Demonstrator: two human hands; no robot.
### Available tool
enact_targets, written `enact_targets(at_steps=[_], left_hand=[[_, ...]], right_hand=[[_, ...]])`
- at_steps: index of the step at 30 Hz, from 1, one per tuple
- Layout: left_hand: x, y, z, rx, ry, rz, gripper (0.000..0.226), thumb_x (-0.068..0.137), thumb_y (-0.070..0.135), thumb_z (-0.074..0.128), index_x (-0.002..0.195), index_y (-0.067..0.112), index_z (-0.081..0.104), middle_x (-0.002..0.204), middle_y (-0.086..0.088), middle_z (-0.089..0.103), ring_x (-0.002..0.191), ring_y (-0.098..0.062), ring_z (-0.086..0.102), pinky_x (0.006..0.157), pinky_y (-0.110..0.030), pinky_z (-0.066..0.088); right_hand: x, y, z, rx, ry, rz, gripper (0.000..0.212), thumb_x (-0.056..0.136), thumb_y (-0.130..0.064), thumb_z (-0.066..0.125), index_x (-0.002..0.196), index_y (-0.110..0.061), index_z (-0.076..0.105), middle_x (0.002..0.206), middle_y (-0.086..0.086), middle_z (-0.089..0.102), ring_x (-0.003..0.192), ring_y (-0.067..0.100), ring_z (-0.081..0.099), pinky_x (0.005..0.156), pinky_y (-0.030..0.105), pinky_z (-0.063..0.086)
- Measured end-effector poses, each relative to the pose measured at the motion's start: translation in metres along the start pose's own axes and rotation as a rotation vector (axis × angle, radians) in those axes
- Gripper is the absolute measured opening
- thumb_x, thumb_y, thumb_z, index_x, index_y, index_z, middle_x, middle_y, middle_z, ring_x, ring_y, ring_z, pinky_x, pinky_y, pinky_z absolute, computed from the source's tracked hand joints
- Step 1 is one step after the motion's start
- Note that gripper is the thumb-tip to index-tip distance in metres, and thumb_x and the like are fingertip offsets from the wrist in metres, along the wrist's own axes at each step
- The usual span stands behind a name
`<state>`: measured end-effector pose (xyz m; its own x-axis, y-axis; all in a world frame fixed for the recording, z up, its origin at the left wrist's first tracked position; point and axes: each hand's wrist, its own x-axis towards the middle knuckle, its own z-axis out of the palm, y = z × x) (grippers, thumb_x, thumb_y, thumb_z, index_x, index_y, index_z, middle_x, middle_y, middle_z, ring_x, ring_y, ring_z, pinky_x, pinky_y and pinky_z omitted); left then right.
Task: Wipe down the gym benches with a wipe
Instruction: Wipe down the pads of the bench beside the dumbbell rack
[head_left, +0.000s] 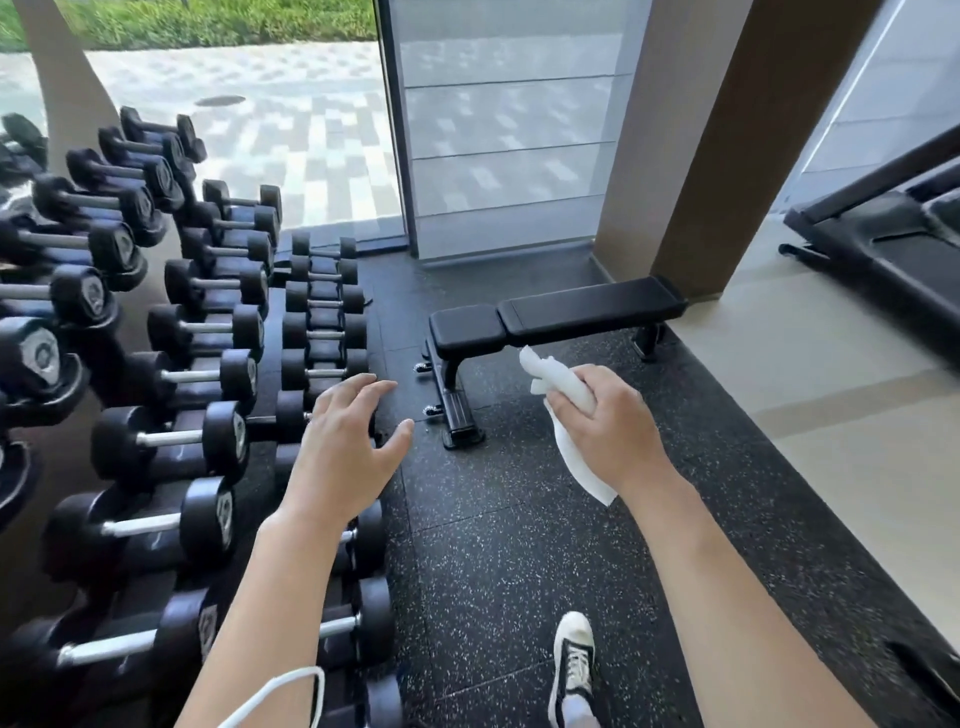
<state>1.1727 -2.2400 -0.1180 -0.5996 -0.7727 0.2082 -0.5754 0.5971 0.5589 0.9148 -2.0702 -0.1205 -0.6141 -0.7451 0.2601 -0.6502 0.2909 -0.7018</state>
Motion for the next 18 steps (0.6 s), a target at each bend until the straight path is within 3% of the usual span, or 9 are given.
enact_targets(at_steps=[7, 10, 18], left_hand=[[0.096, 0.025, 0.064, -0.014, -0.009, -0.035, 0.054, 0.096, 0.043, 0.064, 0.146, 0.025, 0.057, 0.154, 0.005, 0.049, 0.146, -0.015, 0.03, 0.122, -0.036, 0.024], [0.139, 0.048, 0.083, -0.016, -0.007, -0.059, 0.055, 0.096, 0.045, 0.063, 0.147, 0.026, 0.056, 0.155, 0.007, 0.047, 0.147, -0.016, 0.03, 0.123, -0.038, 0.025], [0.231, 0.1, 0.118, 0.017, 0.011, -0.031, 0.054, 0.096, 0.046, 0.062, 0.147, 0.028, 0.056, 0.154, 0.009, 0.046, 0.145, -0.008, 0.028, 0.117, -0.028, 0.022]], right_hand=[[0.094, 0.075, -0.012, 0.011, -0.036, -0.004, 0.018, 0.1, -0.041, 0.064, 0.111, -0.027, 0.068, 0.096, -0.013, 0.064, 0.084, 0.008, 0.061, 0.072, 0.033, 0.044], [0.148, 0.1, -0.029, 0.029, -0.042, -0.012, 0.016, 0.1, -0.042, 0.064, 0.109, -0.029, 0.068, 0.094, -0.013, 0.065, 0.084, 0.009, 0.061, 0.072, 0.033, 0.043], [0.248, 0.136, -0.056, 0.105, -0.044, -0.051, 0.02, 0.1, -0.043, 0.064, 0.11, -0.027, 0.069, 0.092, -0.013, 0.066, 0.082, 0.003, 0.06, 0.068, 0.022, 0.037]])
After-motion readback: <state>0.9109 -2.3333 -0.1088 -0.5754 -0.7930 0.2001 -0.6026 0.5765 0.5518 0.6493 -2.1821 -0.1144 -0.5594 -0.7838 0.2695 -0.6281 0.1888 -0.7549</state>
